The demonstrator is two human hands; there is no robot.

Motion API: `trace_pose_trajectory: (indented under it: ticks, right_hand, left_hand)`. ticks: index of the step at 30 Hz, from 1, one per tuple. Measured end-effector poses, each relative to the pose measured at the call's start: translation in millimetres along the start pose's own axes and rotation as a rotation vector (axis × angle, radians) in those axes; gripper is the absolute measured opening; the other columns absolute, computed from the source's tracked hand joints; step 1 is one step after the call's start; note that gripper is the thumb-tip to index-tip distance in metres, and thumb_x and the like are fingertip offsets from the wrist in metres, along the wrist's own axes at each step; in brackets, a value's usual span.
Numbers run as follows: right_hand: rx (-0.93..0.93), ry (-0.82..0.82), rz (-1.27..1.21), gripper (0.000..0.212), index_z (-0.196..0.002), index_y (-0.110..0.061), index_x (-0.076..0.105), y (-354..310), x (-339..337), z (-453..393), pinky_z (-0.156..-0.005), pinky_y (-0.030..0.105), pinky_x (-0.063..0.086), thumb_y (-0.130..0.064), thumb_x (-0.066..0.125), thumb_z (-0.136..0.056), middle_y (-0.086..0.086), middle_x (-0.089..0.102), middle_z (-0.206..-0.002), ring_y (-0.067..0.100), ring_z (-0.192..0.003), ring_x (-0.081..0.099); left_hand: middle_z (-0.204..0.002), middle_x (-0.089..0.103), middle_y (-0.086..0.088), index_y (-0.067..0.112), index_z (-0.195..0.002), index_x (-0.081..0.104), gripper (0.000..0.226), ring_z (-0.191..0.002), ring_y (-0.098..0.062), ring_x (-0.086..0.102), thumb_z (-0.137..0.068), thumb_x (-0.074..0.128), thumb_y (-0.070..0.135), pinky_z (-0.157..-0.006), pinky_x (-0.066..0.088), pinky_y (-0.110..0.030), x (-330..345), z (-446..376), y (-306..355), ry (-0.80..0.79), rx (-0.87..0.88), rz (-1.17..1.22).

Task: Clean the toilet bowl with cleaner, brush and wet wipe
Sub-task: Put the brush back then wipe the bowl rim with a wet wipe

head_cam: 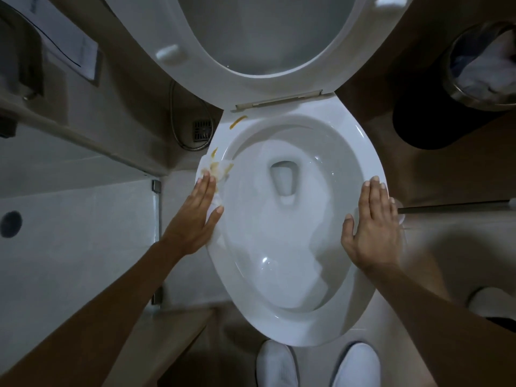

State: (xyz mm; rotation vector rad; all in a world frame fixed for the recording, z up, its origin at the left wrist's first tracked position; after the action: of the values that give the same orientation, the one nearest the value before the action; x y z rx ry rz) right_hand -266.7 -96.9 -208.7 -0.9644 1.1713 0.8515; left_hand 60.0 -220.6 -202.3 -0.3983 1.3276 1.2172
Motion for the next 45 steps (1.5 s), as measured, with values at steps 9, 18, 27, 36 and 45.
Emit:
trace_pose_trajectory:
  ticks: [9,18,27,36,45]
  right_hand:
    - [-0.009,0.018,-0.035,0.073,-0.152,-0.001,0.018,0,2,-1,-0.119,0.045,0.016,-0.035,0.031,-0.088,0.014,0.013,-0.160,0.025,-0.148,0.012]
    - [-0.014,0.024,-0.049,0.073,-0.151,-0.001,0.019,-1,1,-1,-0.118,0.045,0.018,-0.033,0.032,-0.087,0.015,0.014,-0.159,0.025,-0.148,0.013]
    - [-0.014,0.035,-0.056,0.072,-0.151,-0.001,0.022,-2,-1,-1,-0.118,0.046,0.019,-0.033,0.032,-0.087,0.015,0.017,-0.159,0.026,-0.147,0.016]
    - [-0.014,0.032,-0.073,0.072,-0.151,-0.002,0.022,-2,-1,-1,-0.117,0.048,0.021,-0.035,0.030,-0.088,0.015,0.018,-0.158,0.027,-0.146,0.018]
    - [-0.005,0.018,-0.069,0.072,-0.152,-0.004,0.019,1,0,-1,-0.119,0.044,0.016,-0.039,0.026,-0.089,0.013,0.014,-0.160,0.026,-0.148,0.014]
  left_hand:
    - [-0.157,-0.012,0.007,0.016,-0.151,-0.002,0.068,-0.144,-0.007,-0.008,-0.097,0.023,0.048,-0.114,0.004,-0.028,-17,-30,-4,-0.023,0.017,-0.020]
    - [-0.158,-0.008,0.006,0.017,-0.151,-0.001,0.069,-0.146,-0.010,-0.005,-0.096,0.020,0.052,-0.115,0.006,-0.030,-6,-2,-1,-0.040,0.037,0.015]
    - [-0.157,-0.013,0.010,0.020,-0.151,-0.003,0.072,-0.141,0.000,-0.015,-0.094,0.021,0.056,-0.111,-0.001,-0.022,-22,-48,-4,-0.075,0.092,-0.052]
    - [-0.159,-0.010,0.008,0.021,-0.152,-0.002,0.069,-0.145,-0.005,-0.010,-0.096,0.017,0.054,-0.116,0.000,-0.033,-22,-55,1,-0.015,0.075,-0.094]
    - [-0.159,0.002,0.007,0.019,-0.152,0.008,0.067,-0.145,-0.004,0.000,-0.096,0.021,0.053,-0.114,0.007,-0.033,-17,5,-3,-0.036,0.026,-0.003]
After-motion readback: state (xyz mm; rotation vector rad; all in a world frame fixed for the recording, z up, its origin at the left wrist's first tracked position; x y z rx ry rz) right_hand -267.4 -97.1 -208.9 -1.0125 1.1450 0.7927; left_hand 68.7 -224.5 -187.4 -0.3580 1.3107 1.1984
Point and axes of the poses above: each hand's wrist, its own z-axis away from the middle knuckle, its own x-axis out of the palm, y = z × x, the point moved 5 cm from there along -z, towards the middle knuckle
